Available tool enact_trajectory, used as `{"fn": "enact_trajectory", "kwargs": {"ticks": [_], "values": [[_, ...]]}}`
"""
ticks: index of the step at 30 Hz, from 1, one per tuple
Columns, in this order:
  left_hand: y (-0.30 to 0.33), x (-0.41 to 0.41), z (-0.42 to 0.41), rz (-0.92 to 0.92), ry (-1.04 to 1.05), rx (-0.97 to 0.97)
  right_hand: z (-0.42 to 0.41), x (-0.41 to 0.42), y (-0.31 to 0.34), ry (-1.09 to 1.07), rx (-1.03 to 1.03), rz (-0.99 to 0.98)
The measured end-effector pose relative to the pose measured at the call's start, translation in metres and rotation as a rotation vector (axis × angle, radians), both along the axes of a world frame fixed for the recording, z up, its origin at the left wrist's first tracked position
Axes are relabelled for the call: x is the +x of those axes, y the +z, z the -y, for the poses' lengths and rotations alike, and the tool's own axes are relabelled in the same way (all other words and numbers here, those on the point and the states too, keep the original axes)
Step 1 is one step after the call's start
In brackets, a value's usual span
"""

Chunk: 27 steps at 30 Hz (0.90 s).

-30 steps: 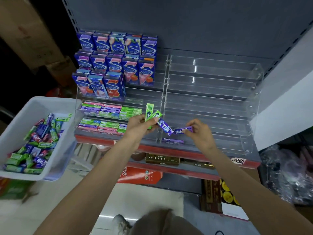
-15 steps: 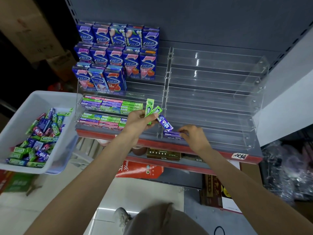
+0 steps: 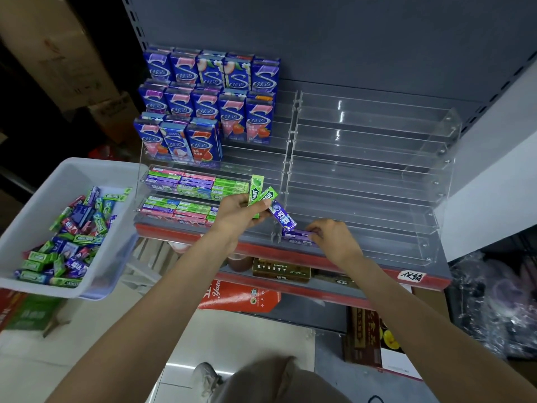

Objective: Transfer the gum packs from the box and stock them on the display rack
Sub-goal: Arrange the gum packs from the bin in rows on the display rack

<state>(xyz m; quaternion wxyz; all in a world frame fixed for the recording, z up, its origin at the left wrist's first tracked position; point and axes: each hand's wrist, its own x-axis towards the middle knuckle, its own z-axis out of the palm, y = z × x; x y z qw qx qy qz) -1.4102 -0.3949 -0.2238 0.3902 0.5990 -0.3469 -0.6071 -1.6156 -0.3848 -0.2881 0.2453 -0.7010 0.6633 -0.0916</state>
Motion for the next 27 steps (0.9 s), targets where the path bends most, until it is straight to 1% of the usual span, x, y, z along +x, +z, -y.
{"fn": "enact_trajectory", "kwargs": {"ticks": [6, 8, 9, 10, 11, 13, 14, 15, 18, 20, 23, 24, 27], "values": [[0.002, -0.002, -0.001, 0.003, 0.003, 0.002, -0.003, 0.001, 0.01, 0.009, -0.001, -0.061], [0.002, -0.003, -0.002, 0.007, -0.003, 0.002, -0.005, 0.002, 0.017, 0.015, -0.059, -0.051], [0.003, -0.004, -0.002, 0.005, -0.006, 0.002, -0.006, 0.002, 0.021, -0.001, -0.113, 0.01], [0.004, -0.006, -0.003, 0.0, -0.01, -0.001, -0.007, 0.004, 0.028, -0.037, -0.15, 0.124], [0.005, -0.008, -0.003, -0.002, -0.018, -0.009, -0.007, 0.006, 0.036, -0.081, -0.144, 0.272], [0.009, -0.013, -0.003, -0.023, -0.035, -0.025, -0.006, 0.011, 0.053, -0.114, -0.023, 0.584], [0.011, -0.017, -0.003, -0.037, -0.042, -0.032, -0.006, 0.013, 0.06, -0.106, 0.039, 0.697], [0.013, -0.02, -0.003, -0.043, -0.052, -0.04, -0.006, 0.015, 0.065, -0.088, 0.069, 0.753], [0.014, -0.029, -0.002, -0.041, -0.104, -0.057, -0.003, 0.012, 0.07, -0.037, 0.088, 0.752], [0.015, -0.031, -0.001, -0.027, -0.13, -0.072, -0.001, 0.006, 0.072, 0.017, 0.145, 0.76], [0.017, -0.032, 0.001, -0.022, -0.107, -0.085, 0.002, -0.005, 0.073, 0.051, 0.16, 0.686], [0.018, -0.032, 0.002, -0.023, -0.085, -0.087, 0.004, -0.008, 0.071, 0.021, 0.129, 0.668], [0.019, -0.029, 0.004, -0.025, -0.055, -0.077, 0.006, -0.019, 0.061, -0.156, -0.017, 0.656]]}}
